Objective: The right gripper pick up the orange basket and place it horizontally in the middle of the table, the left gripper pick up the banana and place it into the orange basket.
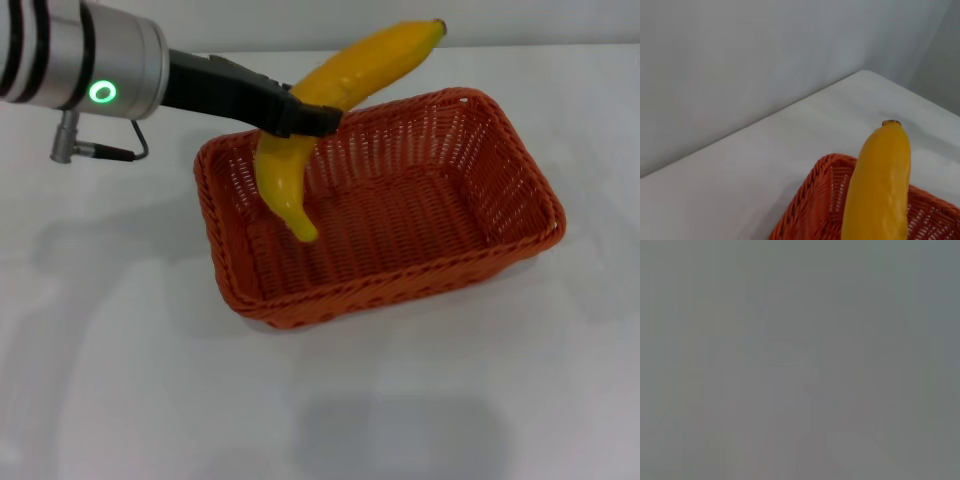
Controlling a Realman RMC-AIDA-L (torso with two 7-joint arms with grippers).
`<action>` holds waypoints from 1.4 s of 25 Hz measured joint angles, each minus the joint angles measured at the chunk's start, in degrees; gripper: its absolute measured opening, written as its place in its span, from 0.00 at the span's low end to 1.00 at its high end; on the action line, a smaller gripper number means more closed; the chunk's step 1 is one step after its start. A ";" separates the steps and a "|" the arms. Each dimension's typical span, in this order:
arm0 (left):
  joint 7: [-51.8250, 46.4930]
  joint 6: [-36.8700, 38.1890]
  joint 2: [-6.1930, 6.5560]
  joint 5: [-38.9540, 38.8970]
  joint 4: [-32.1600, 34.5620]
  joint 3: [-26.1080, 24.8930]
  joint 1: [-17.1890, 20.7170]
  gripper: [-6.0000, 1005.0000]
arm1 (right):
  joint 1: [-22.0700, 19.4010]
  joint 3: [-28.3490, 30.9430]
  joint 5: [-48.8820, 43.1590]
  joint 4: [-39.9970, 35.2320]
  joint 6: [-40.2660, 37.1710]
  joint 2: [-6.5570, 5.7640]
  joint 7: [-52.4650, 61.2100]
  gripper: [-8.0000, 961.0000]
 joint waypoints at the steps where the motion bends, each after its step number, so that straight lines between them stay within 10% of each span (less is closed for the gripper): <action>1: 0.10 -0.36 0.00 -0.16 -0.54 0.14 0.15 0.52 | -0.03 0.00 0.00 0.00 -0.06 0.00 0.00 0.91; 28: 9.91 -6.75 0.09 -8.63 -18.24 -1.55 -2.95 0.52 | -0.03 0.00 0.00 -0.09 -1.27 0.09 0.03 0.91; 35: 12.89 -7.10 0.09 -10.52 -18.43 -2.22 -2.69 0.72 | -0.10 0.00 0.00 -0.09 -1.42 0.04 0.07 0.91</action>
